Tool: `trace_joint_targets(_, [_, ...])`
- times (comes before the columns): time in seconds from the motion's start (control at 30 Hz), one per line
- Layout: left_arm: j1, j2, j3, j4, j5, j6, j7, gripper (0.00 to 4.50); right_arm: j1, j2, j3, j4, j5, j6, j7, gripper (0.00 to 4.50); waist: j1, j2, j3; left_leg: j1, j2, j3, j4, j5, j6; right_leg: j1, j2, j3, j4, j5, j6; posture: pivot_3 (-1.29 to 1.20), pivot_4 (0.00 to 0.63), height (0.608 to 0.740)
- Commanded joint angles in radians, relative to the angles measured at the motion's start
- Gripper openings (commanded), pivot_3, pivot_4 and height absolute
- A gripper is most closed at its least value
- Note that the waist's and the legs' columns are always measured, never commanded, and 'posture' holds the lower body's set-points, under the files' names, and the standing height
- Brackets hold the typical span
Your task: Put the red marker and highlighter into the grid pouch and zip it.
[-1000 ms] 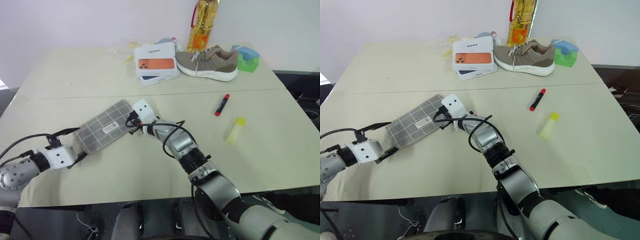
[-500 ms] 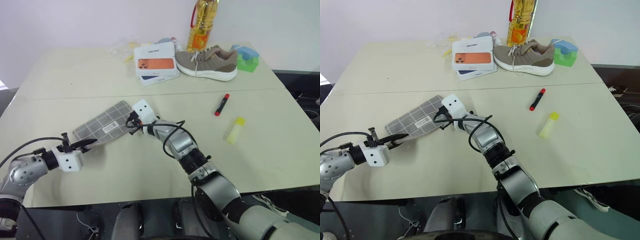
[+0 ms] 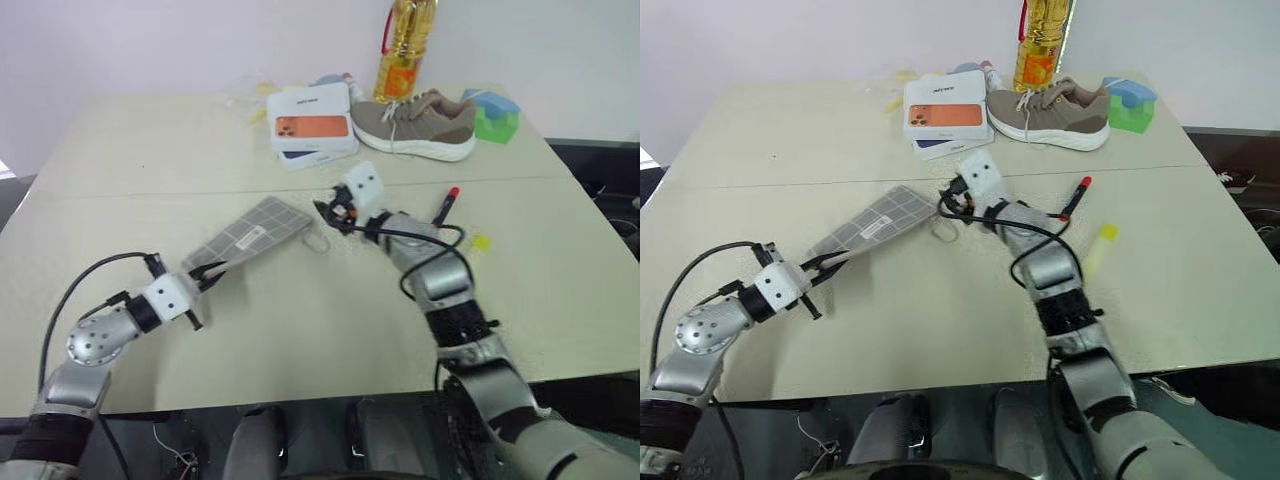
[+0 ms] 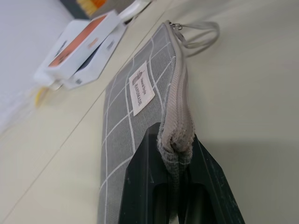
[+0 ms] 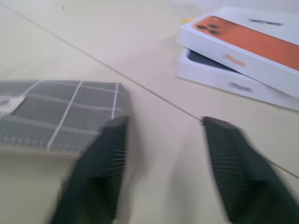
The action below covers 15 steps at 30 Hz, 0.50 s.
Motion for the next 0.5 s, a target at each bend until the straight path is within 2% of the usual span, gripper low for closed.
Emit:
trace_joint_targets(0.03, [-0.005, -0.042, -0.004, -0.065, -0.005, 0.052, 0.028, 0.0, 0.043, -0.034, -0.016, -0.147, 0.071, 0.107, 0.058, 4.47, 0.002, 0.0, 0.0, 0.0, 0.001, 0.0, 0.0, 0.0, 0.0, 0.0, 0.001, 0.0, 0.0, 0.0, 0.0, 0.0, 0.15, 0.74])
trace_joint_targets(0.2, [-0.012, -0.101, -0.021, -0.092, 0.001, 0.081, 0.027, 0.0, 0.09, -0.039, 0.01, -0.194, 0.083, 0.2, 0.047, 4.47, 0.004, 0.0, 0.0, 0.0, 0.003, 0.0, 0.001, 0.0, 0.0, 0.0, 0.003, 0.0, 0.0, 0.0, 0.0, 0.0, 0.15, 0.74])
trace_joint_targets(0.43, [-0.013, -0.116, -0.024, -0.085, 0.004, 0.062, 0.006, 0.0, 0.065, 0.013, -0.009, -0.13, 0.09, 0.21, -0.011, 4.47, 0.006, 0.0, 0.0, 0.0, 0.003, 0.0, 0.001, 0.0, 0.0, 0.0, 0.003, 0.0, 0.0, 0.0, 0.0, 0.0, 0.15, 0.74])
trace_joint_targets(0.5, [-0.012, -0.118, -0.026, -0.086, 0.005, 0.06, 0.002, 0.0, 0.051, 0.028, -0.024, -0.1, 0.093, 0.202, -0.032, 3.97, 0.006, 0.0, 0.0, 0.0, 0.003, 0.0, 0.001, 0.0, 0.0, 0.0, 0.003, 0.0, 0.0, 0.0, 0.0, 0.0, 0.15, 0.74])
